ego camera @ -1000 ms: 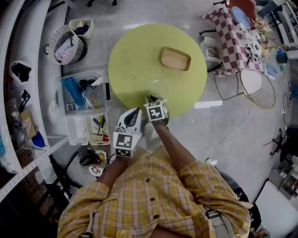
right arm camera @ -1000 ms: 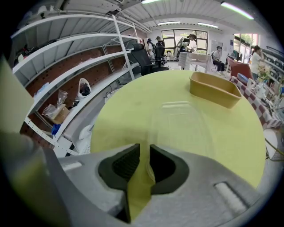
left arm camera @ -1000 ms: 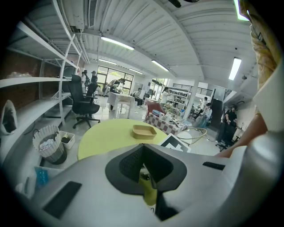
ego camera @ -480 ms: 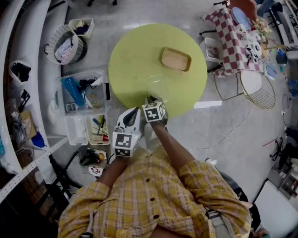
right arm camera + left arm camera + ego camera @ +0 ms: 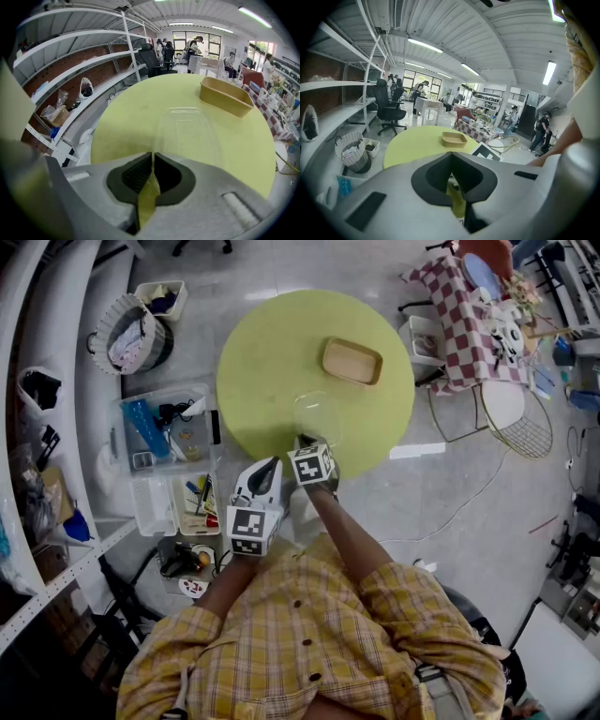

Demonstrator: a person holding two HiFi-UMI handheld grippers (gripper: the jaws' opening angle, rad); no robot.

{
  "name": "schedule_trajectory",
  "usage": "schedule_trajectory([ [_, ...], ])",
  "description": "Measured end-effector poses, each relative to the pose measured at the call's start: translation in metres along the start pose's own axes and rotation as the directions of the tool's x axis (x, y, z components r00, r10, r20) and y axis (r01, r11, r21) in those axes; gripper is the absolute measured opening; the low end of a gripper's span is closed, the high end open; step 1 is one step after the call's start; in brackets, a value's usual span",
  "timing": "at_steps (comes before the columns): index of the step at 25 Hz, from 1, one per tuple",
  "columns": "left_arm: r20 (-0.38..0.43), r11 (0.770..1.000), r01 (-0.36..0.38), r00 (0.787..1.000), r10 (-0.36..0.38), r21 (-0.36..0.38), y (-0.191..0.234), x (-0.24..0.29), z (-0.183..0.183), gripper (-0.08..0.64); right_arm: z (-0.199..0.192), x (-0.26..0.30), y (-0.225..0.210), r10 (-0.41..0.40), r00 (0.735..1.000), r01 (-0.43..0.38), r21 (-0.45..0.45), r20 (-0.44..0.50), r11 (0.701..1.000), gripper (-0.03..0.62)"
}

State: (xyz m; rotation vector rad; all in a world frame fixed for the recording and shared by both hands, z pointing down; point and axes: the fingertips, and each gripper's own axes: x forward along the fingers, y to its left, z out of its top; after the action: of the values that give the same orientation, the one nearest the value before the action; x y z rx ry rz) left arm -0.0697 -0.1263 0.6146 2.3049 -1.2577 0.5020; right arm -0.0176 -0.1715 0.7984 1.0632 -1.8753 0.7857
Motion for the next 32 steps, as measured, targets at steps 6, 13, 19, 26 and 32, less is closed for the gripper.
schedule_trajectory([
  [6,0.002,1.0,0.013,1.0,-0.013,0.004,0.0,-0.003,0.004,0.005,0.001,0.0,0.004,0.004,1.0,-0.005,-0.036,-0.003,0.999,0.012],
  [13,0.021,1.0,0.001,1.0,-0.001,0.007,0.001,-0.006,0.005,0.005,-0.001,0.001,0.002,0.027,1.0,-0.027,-0.017,0.007,0.999,0.011],
  [19,0.012,1.0,-0.001,1.0,0.001,0.017,-0.004,-0.009,0.005,0.005,-0.002,-0.003,-0.002,0.045,0.999,-0.045,0.012,0.018,0.999,0.008],
  [26,0.012,1.0,0.003,1.0,-0.004,0.029,-0.01,-0.014,0.004,0.005,-0.007,-0.006,0.001,0.059,0.998,-0.061,0.035,0.038,0.998,0.006],
  [32,0.015,0.999,0.002,1.0,-0.003,0.04,-0.01,-0.019,0.003,0.005,-0.004,-0.019,0.006,0.076,0.993,-0.081,0.056,0.089,0.995,0.006],
])
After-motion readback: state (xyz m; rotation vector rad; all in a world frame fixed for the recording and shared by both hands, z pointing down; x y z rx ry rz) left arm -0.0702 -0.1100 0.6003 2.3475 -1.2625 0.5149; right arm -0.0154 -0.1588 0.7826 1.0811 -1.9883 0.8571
